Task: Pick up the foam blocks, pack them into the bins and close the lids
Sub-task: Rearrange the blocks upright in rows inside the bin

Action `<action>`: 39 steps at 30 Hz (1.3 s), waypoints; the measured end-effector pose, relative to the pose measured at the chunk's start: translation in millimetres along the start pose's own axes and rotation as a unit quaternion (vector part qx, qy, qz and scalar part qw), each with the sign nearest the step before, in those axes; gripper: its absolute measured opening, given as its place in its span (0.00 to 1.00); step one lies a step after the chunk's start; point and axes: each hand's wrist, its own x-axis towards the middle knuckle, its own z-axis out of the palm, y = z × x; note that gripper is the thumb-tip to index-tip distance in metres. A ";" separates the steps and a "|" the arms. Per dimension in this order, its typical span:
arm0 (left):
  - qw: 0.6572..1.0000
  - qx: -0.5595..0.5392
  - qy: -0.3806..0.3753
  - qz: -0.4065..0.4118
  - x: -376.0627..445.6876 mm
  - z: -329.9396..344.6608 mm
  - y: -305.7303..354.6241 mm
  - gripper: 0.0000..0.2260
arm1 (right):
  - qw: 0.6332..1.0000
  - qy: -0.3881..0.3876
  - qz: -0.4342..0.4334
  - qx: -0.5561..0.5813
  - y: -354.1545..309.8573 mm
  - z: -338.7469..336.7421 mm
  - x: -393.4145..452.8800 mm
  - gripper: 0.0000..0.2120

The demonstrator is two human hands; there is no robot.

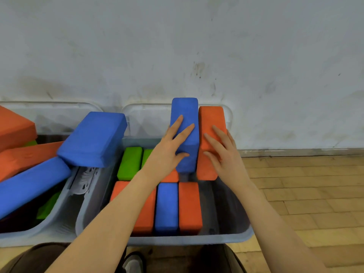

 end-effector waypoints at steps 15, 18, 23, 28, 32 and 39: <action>0.988 0.047 -0.115 -0.095 1.8 93.7 -77.9 0.33 | 0.990 -0.081 0.086 0.082 79.4 74.5 -30.3 0.21; 0.982 0.127 -0.108 -0.091 -6.8 112.2 -89.5 0.32 | 0.985 -0.111 0.107 0.082 91.7 94.2 -39.0 0.21; 0.968 0.198 -0.110 -0.108 -20.1 141.0 -103.4 0.33 | 0.986 -0.084 0.120 0.080 100.5 121.4 -52.3 0.14; 0.959 0.195 -0.155 -0.137 -24.4 145.5 -110.8 0.25 | 0.982 -0.126 0.138 0.027 112.0 120.8 -60.3 0.22; 0.957 0.176 -0.168 -0.159 -22.3 143.1 -107.5 0.26 | 0.966 -0.189 0.166 0.053 113.3 117.2 -58.7 0.32; 0.961 0.175 -0.130 -0.167 -30.4 153.3 -105.4 0.23 | 0.955 -0.168 0.243 -0.033 105.6 124.6 -36.2 0.29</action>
